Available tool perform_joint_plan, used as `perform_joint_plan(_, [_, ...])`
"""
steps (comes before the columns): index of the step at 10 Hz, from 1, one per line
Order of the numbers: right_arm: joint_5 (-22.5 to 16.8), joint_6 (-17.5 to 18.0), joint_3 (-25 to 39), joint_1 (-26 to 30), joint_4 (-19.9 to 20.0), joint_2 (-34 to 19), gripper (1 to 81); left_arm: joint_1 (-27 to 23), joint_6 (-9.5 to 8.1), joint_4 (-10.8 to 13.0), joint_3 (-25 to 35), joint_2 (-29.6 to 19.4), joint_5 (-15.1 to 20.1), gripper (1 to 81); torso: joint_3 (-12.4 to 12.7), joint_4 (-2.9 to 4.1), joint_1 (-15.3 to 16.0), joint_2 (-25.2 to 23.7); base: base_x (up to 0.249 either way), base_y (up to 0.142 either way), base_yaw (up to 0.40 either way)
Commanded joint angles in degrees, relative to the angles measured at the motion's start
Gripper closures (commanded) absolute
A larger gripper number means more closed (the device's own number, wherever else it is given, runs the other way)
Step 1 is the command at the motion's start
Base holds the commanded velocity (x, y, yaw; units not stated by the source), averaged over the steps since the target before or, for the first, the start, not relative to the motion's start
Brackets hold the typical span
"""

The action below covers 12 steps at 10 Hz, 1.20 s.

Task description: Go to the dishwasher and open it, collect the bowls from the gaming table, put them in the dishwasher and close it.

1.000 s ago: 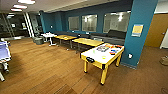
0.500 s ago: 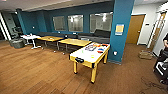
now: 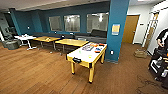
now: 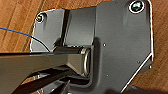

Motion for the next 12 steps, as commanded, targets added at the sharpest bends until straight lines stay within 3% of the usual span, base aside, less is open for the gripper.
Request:
perform_joint_plan(1, [-2.95, -0.07, 0.17, 3.16, 0.02, 0.0, 1.0, -2.75, 0.16, 0.25, -0.03, -0.41, 2.73, 1.0, 0.0, 0.0, 0.0, -0.02, 0.0, 0.0, 0.0])
perform_joint_plan(7, [-2.95, -0.07, 0.17, 3.16, 0.02, 0.18, 1.0, -2.75, 0.07, 0.08, -0.03, -0.41, 2.82, 1.0, 0.0, 0.0, 0.0, 0.0, 0.0, 0.0, 0.0])
perform_joint_plan(12, [-2.95, -0.07, -0.01, 3.16, 0.02, 0.18, 1.0, -2.75, 0.07, 0.17, -0.03, -0.49, 2.73, 1.0, 0.0, 0.0, -0.06, -0.04, 0.112, 0.0, 0.0])
